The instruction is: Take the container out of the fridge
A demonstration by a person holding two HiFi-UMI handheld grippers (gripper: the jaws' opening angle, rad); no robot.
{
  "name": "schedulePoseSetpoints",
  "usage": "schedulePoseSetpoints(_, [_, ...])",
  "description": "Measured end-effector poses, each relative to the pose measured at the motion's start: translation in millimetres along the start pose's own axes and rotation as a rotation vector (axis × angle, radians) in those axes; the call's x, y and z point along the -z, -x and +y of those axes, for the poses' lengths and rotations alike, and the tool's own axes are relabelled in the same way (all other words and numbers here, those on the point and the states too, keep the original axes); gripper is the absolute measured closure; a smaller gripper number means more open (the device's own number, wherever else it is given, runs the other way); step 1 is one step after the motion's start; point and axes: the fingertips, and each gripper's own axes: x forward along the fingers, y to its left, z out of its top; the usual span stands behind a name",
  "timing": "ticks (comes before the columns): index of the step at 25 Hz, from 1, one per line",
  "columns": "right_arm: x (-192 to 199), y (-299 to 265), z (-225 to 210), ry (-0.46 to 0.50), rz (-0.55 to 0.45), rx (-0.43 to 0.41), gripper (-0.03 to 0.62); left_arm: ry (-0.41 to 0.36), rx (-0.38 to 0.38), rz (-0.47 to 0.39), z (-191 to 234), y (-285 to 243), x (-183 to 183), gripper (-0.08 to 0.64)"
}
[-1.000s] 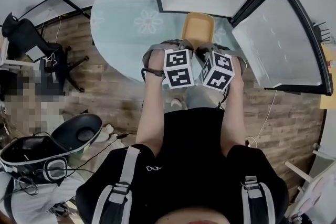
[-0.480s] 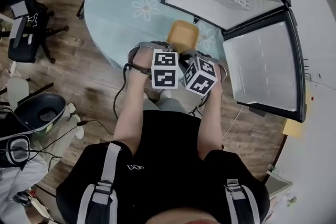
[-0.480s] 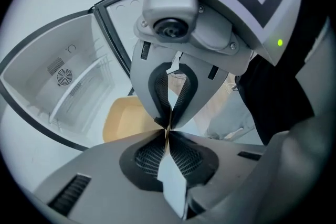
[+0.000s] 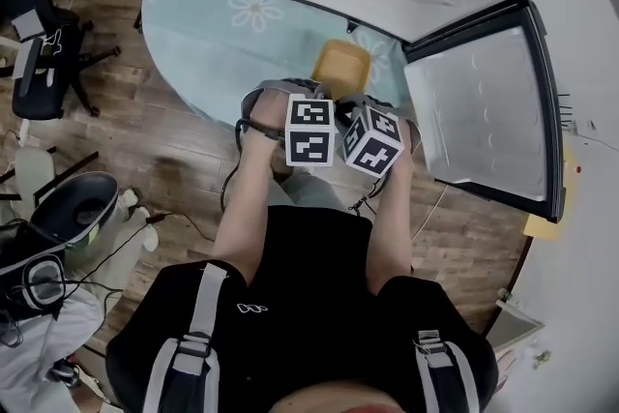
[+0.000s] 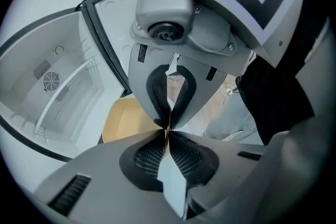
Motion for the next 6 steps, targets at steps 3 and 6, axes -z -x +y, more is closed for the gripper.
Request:
schedulePoseSetpoints(3, [3, -7, 4, 0.002, -0.004, -0.015, 0.571, 0.027, 0.032, -0.006, -4, -6, 4, 0.522])
schedulePoseSetpoints(6, [8, -11, 5, 0.009, 0.004, -0.020, 0.571, 0.025, 0.054, 0.002, -6, -12, 4, 0.523])
